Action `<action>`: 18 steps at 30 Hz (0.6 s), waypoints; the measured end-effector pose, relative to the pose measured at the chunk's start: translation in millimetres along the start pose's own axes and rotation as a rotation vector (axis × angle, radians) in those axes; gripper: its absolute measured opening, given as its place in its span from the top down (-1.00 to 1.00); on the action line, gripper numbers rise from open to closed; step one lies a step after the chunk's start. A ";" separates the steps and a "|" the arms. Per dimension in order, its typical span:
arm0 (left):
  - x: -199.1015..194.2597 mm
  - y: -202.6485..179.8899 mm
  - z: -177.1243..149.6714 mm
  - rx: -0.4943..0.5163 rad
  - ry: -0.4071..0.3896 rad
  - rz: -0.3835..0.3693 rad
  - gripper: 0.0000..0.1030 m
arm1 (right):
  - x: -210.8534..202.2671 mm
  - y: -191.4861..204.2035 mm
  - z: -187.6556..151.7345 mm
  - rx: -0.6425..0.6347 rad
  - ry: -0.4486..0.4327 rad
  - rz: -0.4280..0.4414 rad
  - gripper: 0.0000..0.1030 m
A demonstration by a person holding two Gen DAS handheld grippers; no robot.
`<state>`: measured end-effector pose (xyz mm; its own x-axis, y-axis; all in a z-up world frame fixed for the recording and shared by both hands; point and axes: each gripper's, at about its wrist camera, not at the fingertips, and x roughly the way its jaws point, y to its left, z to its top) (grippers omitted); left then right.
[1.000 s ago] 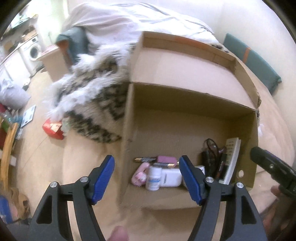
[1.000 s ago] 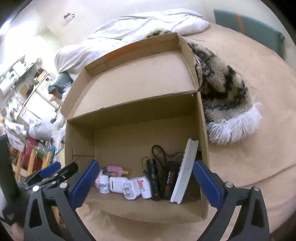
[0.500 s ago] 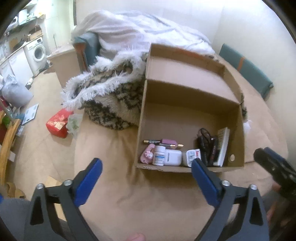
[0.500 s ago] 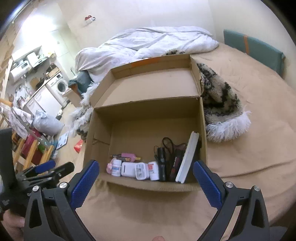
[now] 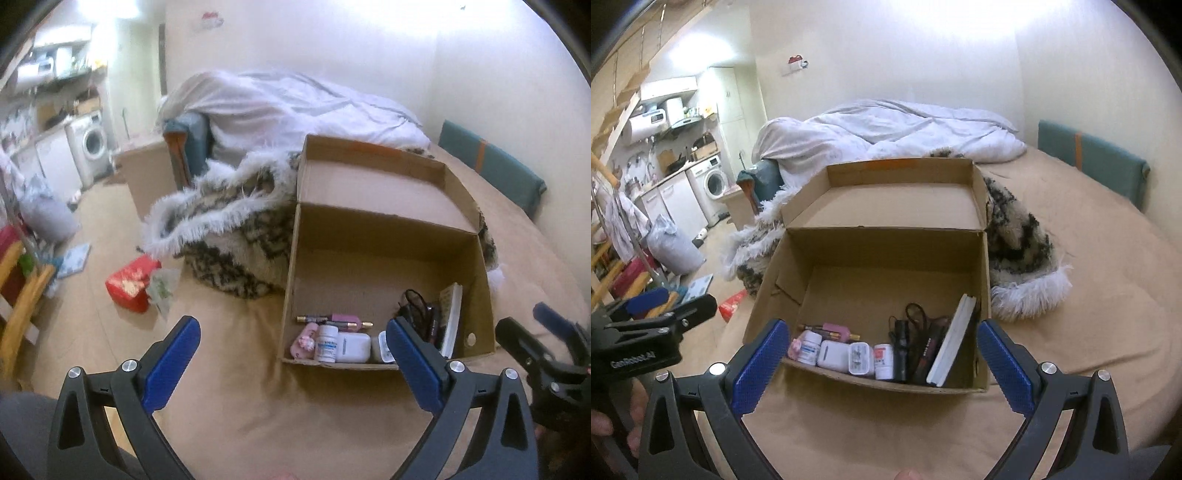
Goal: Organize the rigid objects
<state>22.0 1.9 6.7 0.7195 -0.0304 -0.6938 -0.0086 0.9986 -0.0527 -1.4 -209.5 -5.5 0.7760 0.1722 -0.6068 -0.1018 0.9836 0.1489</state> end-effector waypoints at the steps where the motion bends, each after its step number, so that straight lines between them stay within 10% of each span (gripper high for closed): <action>1: 1.8 0.9 -0.4 -0.003 0.011 -0.001 -0.95 | 2.2 -0.2 -0.2 0.000 0.007 -0.007 -1.00; 18: 3.3 3.3 -2.6 -0.015 0.024 -0.014 -0.99 | 6.2 -7.6 -3.3 0.029 0.038 -0.030 -1.00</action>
<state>22.5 5.0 2.3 0.7030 -0.0451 -0.7097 -0.0098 0.9973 -0.0731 2.0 -215.7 -13.0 0.7545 0.1446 -0.6402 -0.0600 0.9865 0.1521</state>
